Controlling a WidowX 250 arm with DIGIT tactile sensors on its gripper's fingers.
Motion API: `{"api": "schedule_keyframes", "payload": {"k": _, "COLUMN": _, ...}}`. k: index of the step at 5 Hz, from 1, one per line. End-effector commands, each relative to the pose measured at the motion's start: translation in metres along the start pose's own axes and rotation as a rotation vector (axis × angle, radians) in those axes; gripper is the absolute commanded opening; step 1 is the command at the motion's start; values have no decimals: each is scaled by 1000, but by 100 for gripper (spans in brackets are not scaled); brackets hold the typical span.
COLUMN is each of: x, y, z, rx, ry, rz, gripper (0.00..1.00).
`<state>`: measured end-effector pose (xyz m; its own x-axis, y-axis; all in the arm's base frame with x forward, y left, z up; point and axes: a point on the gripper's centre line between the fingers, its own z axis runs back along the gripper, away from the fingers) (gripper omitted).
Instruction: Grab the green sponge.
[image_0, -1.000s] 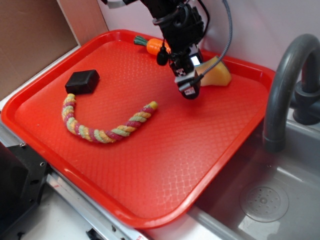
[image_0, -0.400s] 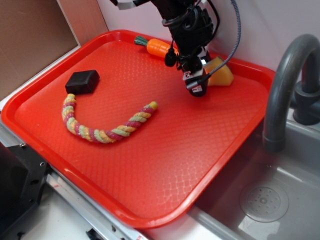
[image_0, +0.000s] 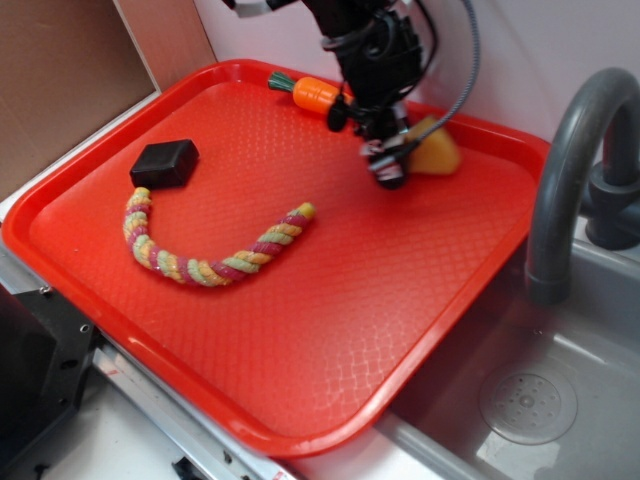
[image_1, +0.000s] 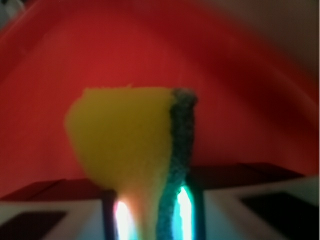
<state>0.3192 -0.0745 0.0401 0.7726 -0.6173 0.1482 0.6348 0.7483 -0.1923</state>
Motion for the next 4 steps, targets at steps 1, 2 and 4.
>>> {"api": "schedule_keyframes", "payload": {"k": 1, "x": -27, "y": -47, "z": 103, "rx": 90, "ry": -29, "rz": 488, "gripper": 0}}
{"api": "schedule_keyframes", "payload": {"k": 2, "x": -53, "y": -66, "z": 129, "rx": 65, "ry": -23, "rz": 748, "gripper": 0}}
{"api": "schedule_keyframes", "payload": {"k": 4, "x": -67, "y": -59, "z": 124, "rx": 101, "ry": 5, "rz": 806, "gripper": 0}}
